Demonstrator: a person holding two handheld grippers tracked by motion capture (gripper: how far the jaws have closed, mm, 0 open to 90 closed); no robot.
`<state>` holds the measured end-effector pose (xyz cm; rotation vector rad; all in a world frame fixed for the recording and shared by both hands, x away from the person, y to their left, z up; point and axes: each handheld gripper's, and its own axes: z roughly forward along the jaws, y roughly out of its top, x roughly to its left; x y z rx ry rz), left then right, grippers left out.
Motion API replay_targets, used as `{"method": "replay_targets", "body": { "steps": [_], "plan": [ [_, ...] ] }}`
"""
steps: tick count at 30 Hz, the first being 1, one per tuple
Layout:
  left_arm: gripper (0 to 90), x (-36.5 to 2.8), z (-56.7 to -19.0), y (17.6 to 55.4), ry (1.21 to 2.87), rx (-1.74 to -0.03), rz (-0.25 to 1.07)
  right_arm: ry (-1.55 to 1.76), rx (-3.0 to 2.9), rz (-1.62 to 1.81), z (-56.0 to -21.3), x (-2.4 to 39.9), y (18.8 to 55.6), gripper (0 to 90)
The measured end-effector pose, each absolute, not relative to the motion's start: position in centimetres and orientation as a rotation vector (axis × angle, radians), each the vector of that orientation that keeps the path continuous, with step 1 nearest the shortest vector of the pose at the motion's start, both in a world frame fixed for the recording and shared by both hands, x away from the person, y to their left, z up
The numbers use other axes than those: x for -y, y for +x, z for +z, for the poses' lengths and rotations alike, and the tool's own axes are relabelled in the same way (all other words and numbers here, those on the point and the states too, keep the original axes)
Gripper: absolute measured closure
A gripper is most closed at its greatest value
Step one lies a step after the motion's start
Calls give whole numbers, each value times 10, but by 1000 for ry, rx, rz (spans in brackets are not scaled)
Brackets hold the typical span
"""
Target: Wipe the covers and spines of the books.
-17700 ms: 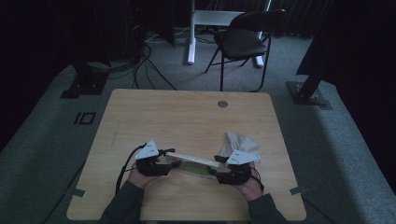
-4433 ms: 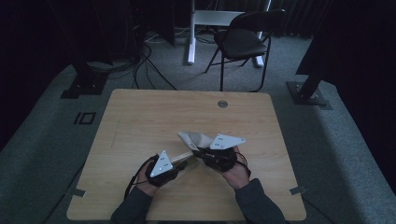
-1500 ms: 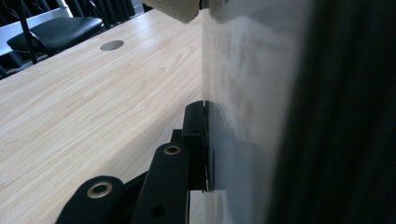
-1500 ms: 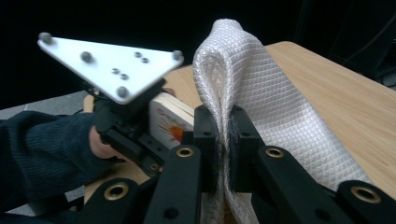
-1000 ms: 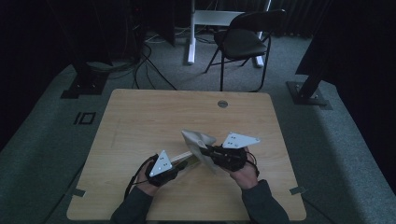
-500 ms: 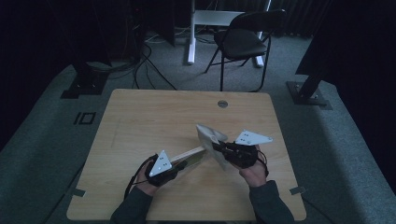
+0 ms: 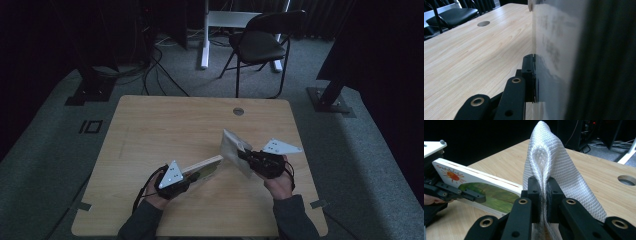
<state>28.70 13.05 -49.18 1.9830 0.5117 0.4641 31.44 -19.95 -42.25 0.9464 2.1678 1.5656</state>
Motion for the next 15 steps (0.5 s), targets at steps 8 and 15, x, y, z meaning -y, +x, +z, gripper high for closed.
{"method": "replay_targets", "body": {
  "steps": [8,15],
  "plan": [
    [779,-132,-492,287,1982,-518,461,958,-2136,1565,-419,206,313,841],
    [779,-133,-491,288,1978,-523,466,964,-2127,1553,-419,209,314,841]
  ]
}}
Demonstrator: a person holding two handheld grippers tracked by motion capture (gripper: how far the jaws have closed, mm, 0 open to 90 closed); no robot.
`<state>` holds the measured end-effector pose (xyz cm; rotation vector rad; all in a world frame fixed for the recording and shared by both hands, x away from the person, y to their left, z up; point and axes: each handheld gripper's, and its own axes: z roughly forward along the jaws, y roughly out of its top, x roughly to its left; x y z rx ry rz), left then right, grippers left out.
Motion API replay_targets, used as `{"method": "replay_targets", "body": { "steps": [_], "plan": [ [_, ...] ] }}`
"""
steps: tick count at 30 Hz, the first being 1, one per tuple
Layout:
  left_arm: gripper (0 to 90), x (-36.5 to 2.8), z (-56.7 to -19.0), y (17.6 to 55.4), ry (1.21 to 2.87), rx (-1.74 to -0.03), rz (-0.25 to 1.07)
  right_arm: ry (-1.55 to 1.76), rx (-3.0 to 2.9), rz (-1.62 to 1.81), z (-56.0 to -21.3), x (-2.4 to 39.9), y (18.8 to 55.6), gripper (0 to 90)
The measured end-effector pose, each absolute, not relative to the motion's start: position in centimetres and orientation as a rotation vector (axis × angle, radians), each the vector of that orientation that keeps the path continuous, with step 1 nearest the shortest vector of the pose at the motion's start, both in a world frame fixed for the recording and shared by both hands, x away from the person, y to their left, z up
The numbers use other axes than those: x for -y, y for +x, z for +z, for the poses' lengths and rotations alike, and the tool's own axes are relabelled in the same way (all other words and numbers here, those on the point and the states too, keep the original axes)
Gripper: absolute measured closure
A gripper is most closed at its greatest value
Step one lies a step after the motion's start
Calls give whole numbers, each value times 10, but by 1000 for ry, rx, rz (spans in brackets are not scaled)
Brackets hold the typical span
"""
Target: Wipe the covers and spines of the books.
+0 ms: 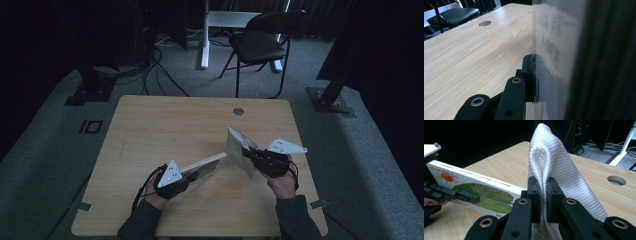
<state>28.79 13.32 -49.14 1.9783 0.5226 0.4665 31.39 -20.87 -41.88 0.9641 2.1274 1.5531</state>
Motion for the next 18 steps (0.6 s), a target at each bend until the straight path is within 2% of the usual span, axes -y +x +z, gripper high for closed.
{"method": "replay_targets", "body": {
  "steps": [18],
  "plan": [
    [779,-136,-484,284,1961,-509,464,993,-2159,1546,-430,207,321,841]
  ]
}}
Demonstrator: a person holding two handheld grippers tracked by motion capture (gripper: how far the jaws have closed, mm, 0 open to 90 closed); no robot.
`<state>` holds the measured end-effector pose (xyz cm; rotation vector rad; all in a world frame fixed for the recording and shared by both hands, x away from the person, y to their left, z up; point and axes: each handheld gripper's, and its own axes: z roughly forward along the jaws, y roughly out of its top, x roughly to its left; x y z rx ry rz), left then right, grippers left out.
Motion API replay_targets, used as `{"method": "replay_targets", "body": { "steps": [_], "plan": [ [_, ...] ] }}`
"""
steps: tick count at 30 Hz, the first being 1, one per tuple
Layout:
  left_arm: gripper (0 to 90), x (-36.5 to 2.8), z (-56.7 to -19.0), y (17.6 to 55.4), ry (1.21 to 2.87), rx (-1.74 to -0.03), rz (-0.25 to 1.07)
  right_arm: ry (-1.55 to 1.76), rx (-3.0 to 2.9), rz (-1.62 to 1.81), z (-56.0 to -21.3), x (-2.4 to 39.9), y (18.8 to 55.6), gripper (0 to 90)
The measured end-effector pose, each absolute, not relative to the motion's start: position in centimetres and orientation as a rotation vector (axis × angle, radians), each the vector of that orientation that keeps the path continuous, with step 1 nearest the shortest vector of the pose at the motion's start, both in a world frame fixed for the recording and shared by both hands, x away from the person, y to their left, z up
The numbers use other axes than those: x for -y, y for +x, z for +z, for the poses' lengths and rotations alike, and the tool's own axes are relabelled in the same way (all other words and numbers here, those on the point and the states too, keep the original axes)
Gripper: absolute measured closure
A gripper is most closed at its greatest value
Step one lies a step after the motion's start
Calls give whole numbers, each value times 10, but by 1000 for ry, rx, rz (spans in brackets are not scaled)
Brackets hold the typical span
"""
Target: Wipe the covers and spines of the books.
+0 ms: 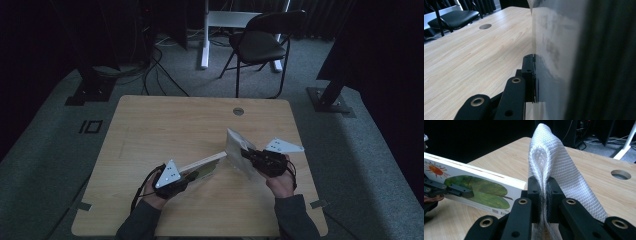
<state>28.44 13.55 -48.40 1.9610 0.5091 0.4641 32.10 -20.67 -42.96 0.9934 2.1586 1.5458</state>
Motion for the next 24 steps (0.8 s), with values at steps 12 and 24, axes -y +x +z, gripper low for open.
{"method": "replay_targets", "body": {
  "steps": [12,24],
  "plan": [
    [779,-135,-474,279,1941,-481,475,938,-2227,1557,-431,194,320,839],
    [779,-137,-468,277,1925,-470,476,929,-2271,1572,-438,186,325,838]
  ]
}}
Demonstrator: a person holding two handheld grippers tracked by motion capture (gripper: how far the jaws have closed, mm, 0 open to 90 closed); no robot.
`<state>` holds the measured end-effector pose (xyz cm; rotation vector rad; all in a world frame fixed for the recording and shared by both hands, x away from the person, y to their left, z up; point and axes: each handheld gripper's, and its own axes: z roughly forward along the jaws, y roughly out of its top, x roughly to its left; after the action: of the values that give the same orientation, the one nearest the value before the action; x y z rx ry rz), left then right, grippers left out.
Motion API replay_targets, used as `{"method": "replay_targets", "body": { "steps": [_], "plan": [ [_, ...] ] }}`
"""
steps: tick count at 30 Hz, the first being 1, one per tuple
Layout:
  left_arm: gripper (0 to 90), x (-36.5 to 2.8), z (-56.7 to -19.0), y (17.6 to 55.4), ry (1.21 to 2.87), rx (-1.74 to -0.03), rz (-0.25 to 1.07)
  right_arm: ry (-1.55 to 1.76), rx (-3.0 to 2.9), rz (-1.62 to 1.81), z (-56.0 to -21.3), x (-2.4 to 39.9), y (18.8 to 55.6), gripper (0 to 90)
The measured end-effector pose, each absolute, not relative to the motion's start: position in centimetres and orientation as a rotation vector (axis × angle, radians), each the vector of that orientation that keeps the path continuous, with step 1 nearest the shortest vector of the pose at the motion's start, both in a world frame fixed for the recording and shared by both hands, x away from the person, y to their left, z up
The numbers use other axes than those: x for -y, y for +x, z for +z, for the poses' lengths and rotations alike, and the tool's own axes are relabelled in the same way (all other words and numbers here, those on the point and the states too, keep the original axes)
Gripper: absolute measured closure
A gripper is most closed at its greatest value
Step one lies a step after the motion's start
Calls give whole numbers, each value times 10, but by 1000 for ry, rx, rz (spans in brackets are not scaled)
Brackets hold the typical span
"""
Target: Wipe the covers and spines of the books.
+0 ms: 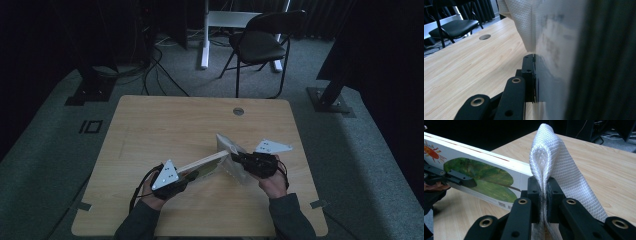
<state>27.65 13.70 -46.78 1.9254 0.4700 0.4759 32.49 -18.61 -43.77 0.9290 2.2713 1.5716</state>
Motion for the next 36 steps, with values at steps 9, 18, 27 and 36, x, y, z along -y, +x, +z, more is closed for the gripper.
{"method": "replay_targets", "body": {
  "steps": [9,18,27,36],
  "plan": [
    [779,-137,-464,275,1913,-467,479,937,-2286,1595,-441,184,328,839],
    [779,-138,-463,274,1910,-468,488,934,-2308,1604,-445,179,330,839],
    [779,-139,-461,274,1900,-469,488,935,-2324,1607,-447,177,330,839],
    [779,-141,-459,274,1888,-468,484,921,-2346,1596,-449,175,331,838]
  ]
}}
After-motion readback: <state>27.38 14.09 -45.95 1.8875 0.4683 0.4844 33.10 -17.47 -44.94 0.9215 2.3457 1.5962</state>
